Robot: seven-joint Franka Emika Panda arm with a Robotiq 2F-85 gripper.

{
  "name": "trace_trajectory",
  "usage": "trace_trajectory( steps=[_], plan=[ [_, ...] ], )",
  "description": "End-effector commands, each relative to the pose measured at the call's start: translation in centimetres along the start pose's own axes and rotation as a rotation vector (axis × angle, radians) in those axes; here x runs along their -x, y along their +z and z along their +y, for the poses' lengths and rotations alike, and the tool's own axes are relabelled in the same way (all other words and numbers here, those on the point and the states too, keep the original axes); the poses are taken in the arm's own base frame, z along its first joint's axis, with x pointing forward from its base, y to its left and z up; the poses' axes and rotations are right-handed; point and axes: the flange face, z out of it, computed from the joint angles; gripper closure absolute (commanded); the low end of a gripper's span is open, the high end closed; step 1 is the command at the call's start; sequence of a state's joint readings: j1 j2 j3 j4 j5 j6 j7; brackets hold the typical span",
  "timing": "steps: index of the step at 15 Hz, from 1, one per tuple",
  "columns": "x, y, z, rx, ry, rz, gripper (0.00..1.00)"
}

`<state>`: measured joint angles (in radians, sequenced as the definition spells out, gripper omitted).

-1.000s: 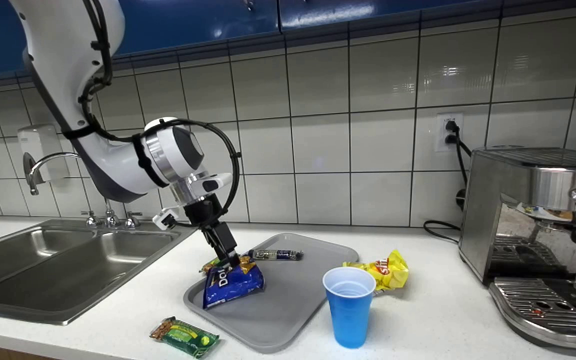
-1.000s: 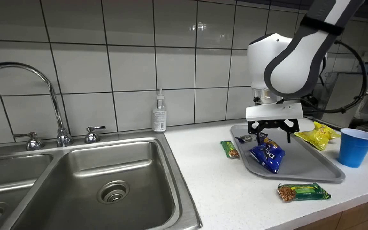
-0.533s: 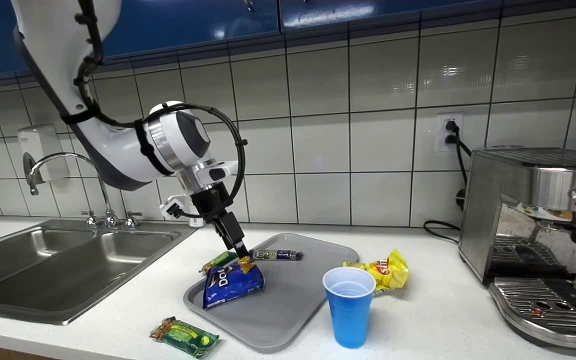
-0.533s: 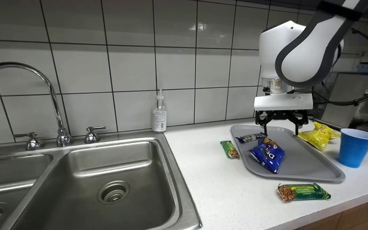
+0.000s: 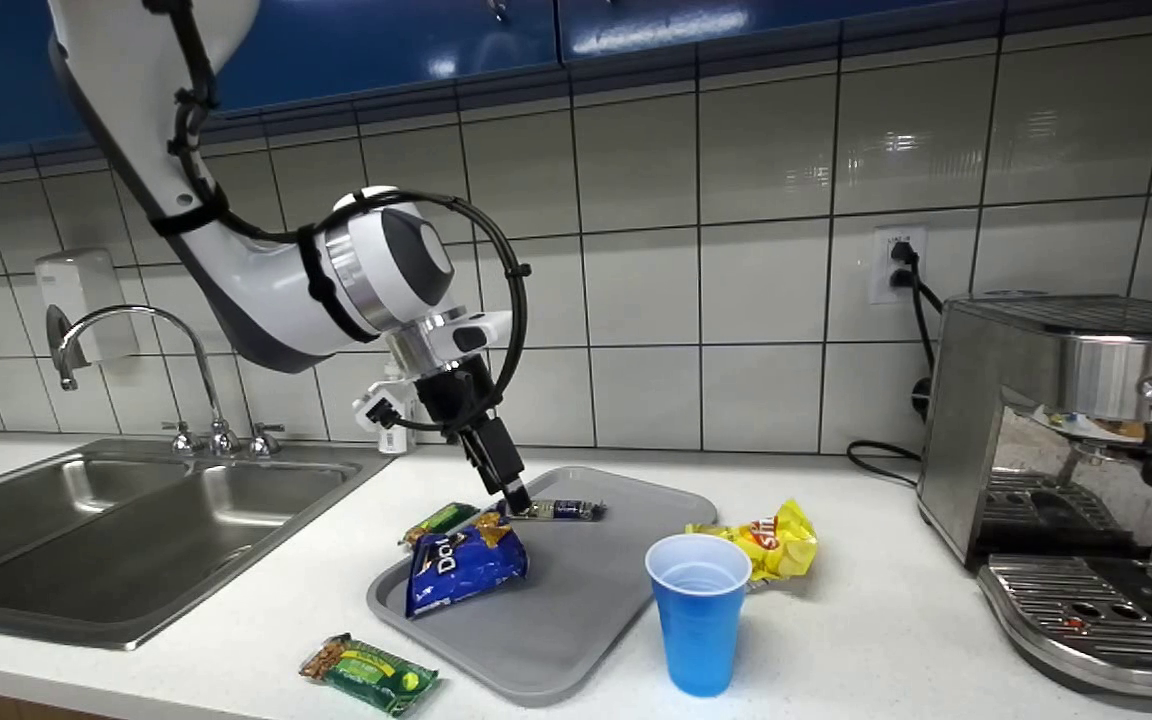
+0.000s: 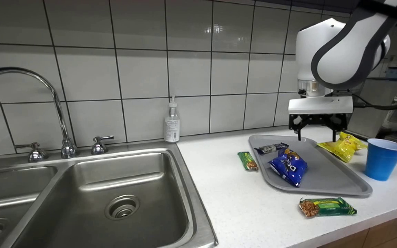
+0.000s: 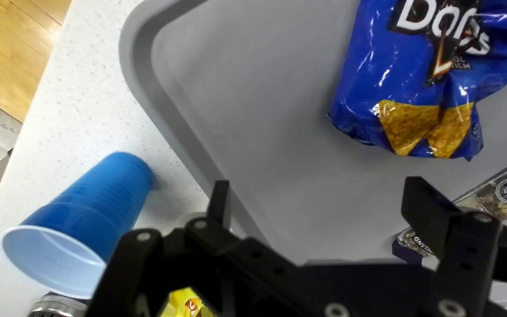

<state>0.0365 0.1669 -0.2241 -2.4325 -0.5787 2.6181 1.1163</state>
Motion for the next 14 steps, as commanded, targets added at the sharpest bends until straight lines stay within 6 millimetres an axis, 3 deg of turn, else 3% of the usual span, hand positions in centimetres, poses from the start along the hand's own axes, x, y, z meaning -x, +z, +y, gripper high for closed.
trace_trajectory(
  steps=[1,10,14],
  plan=[
    [-0.3,0.1,0.3,0.000,0.001,-0.001,0.00],
    [-0.5,0.2,0.6,-0.002,0.001,0.000,0.00],
    [-1.6,-0.8,1.3,-0.009,0.002,0.030,0.00]
  ],
)
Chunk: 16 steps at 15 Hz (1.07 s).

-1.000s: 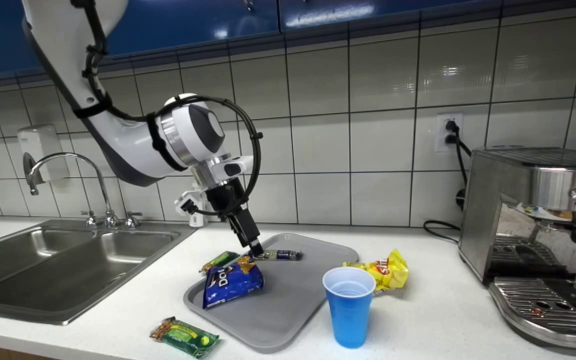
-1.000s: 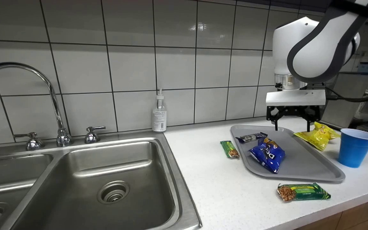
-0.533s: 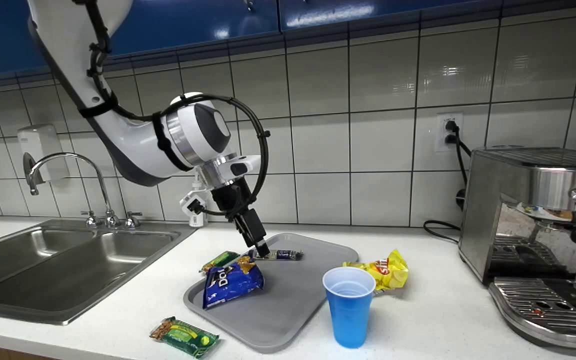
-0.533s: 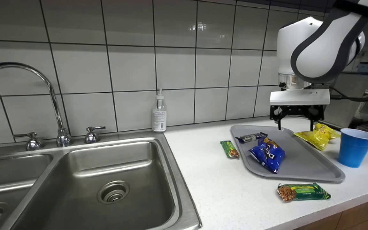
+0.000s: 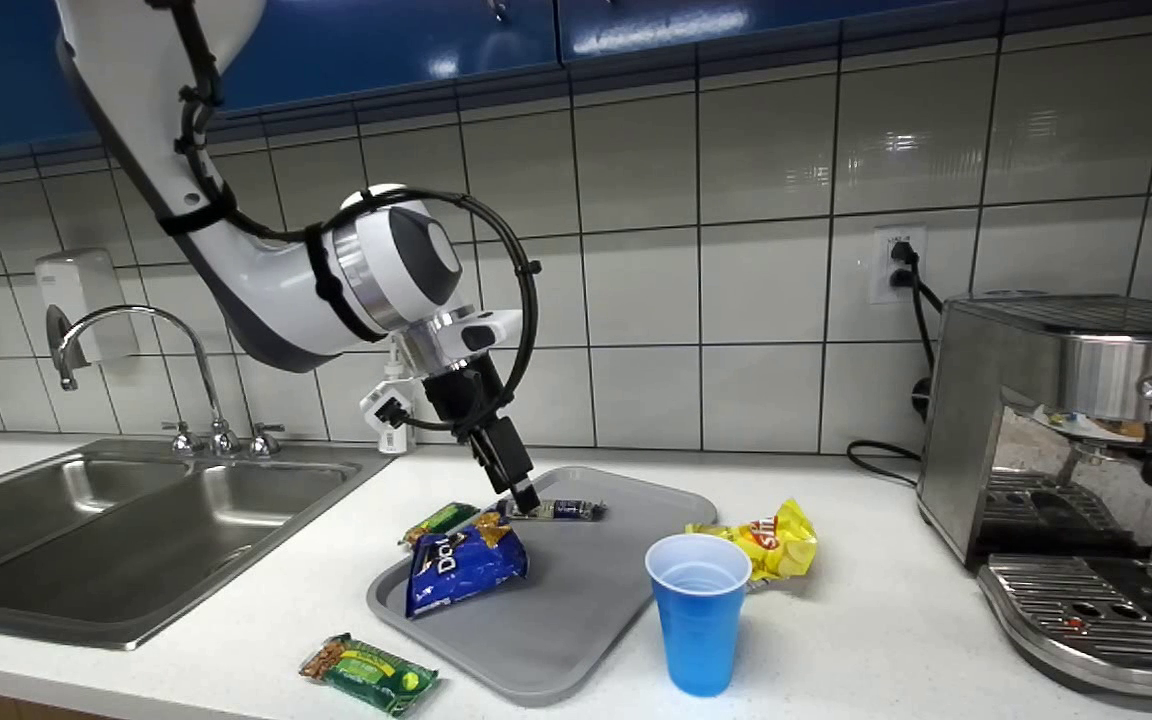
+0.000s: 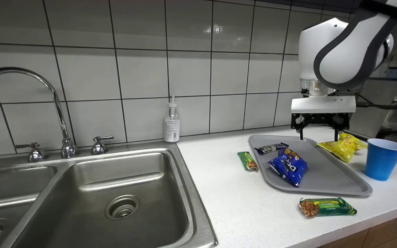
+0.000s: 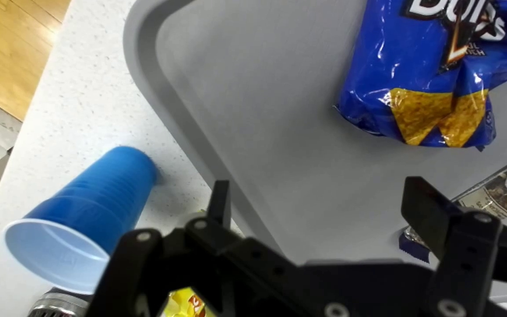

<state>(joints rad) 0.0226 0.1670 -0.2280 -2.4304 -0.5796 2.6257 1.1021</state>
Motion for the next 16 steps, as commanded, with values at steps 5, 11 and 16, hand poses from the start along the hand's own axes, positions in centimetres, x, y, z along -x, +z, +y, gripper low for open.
trace_trajectory(
  steps=[5,11,16],
  plan=[
    [-3.0,-1.9,2.4,-0.022,0.008,0.050,0.00],
    [-5.9,-2.0,4.9,-0.007,0.042,0.082,0.00],
    [-7.1,-1.7,6.5,0.006,0.057,0.099,0.00]
  ],
)
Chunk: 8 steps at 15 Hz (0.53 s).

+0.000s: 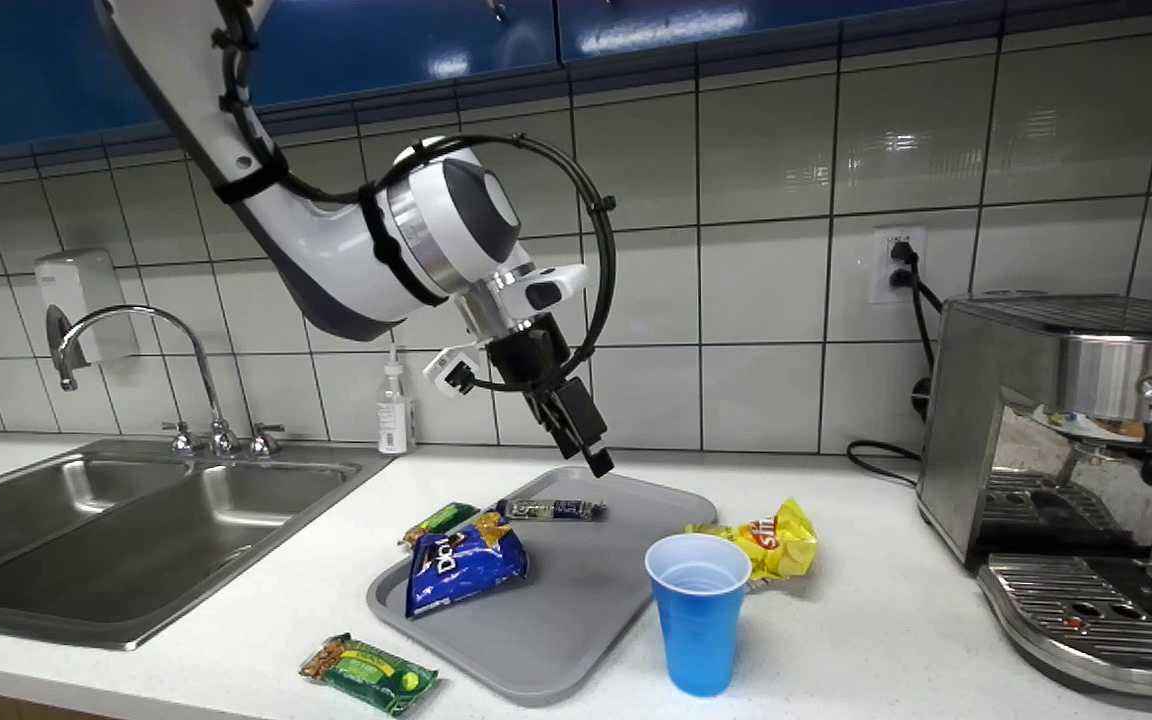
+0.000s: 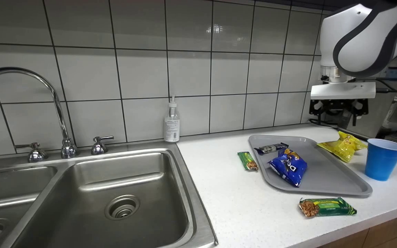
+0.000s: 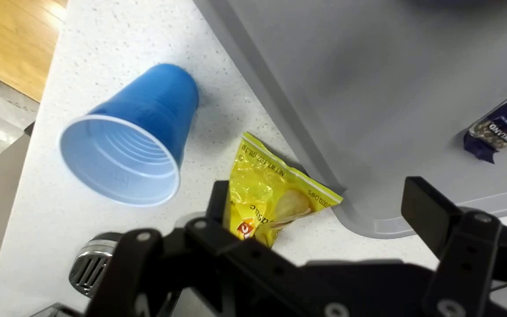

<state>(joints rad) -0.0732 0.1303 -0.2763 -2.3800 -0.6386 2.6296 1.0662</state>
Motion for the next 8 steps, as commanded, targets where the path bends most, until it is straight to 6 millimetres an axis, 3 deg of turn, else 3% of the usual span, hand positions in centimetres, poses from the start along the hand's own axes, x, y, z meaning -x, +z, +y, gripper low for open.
trace_trajectory(
  steps=[1,8],
  plan=[
    [-1.3,-0.3,1.3,-0.004,-0.011,0.030,0.00],
    [-2.5,0.4,3.5,0.000,0.046,0.027,0.00]
  ],
)
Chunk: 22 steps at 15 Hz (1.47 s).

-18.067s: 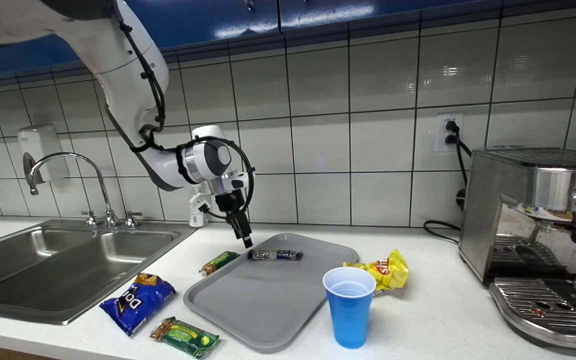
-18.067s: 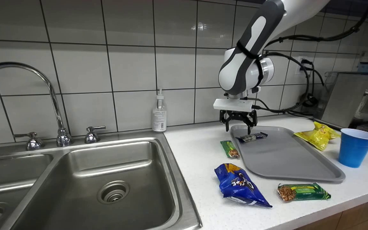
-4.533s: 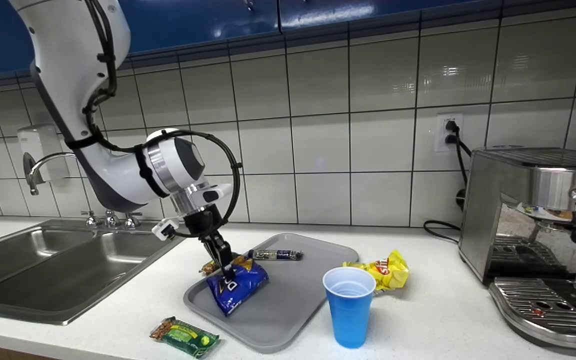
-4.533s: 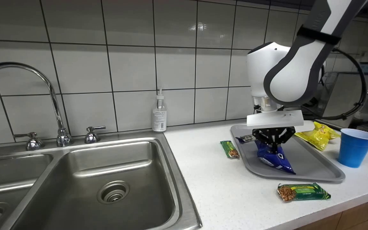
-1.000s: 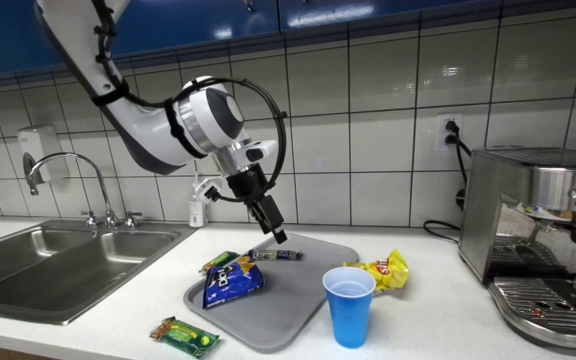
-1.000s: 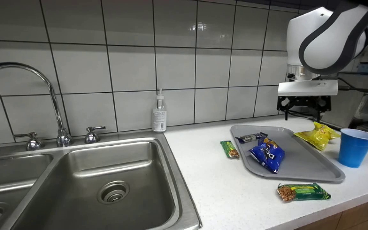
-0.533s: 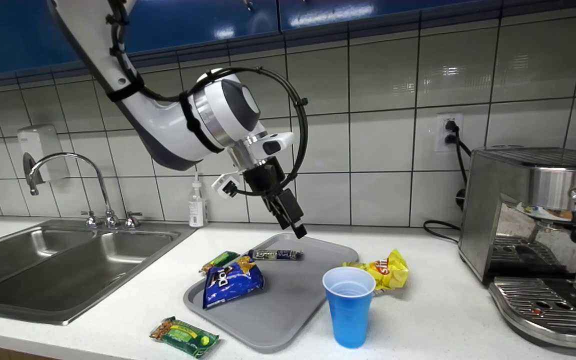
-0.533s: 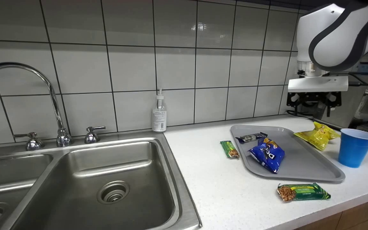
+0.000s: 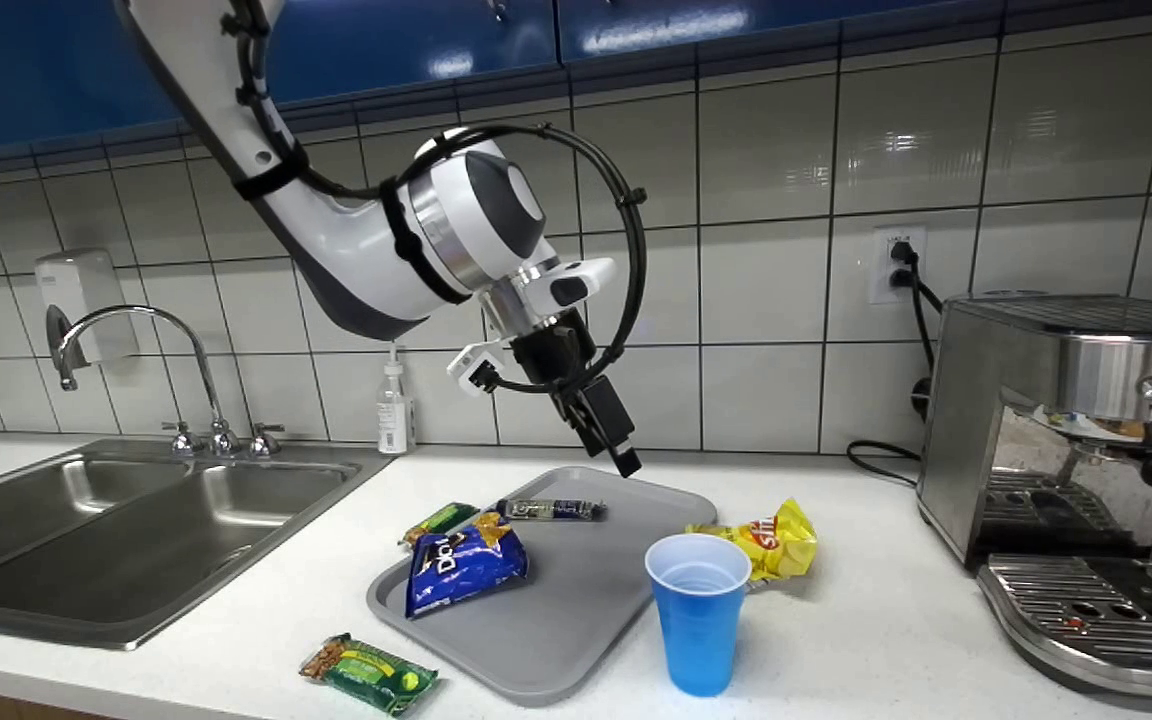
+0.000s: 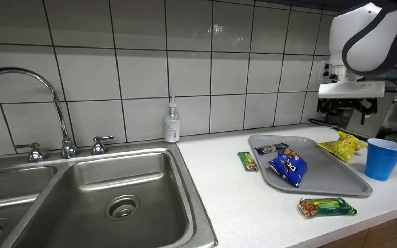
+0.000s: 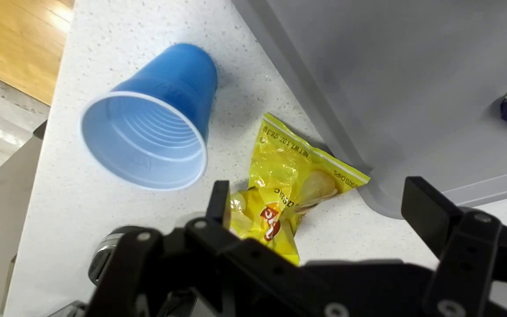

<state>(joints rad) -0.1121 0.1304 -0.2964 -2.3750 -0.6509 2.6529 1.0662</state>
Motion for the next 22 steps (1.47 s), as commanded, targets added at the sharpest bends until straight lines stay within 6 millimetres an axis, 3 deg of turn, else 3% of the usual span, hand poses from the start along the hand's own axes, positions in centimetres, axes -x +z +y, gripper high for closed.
trace_trajectory(
  steps=[1,9,22],
  plan=[
    [-1.0,-0.1,1.5,-0.001,0.011,0.013,0.00],
    [-2.0,2.7,3.8,0.050,0.077,-0.015,0.00],
    [-1.6,8.0,4.2,0.118,0.120,-0.092,0.00]
  ],
)
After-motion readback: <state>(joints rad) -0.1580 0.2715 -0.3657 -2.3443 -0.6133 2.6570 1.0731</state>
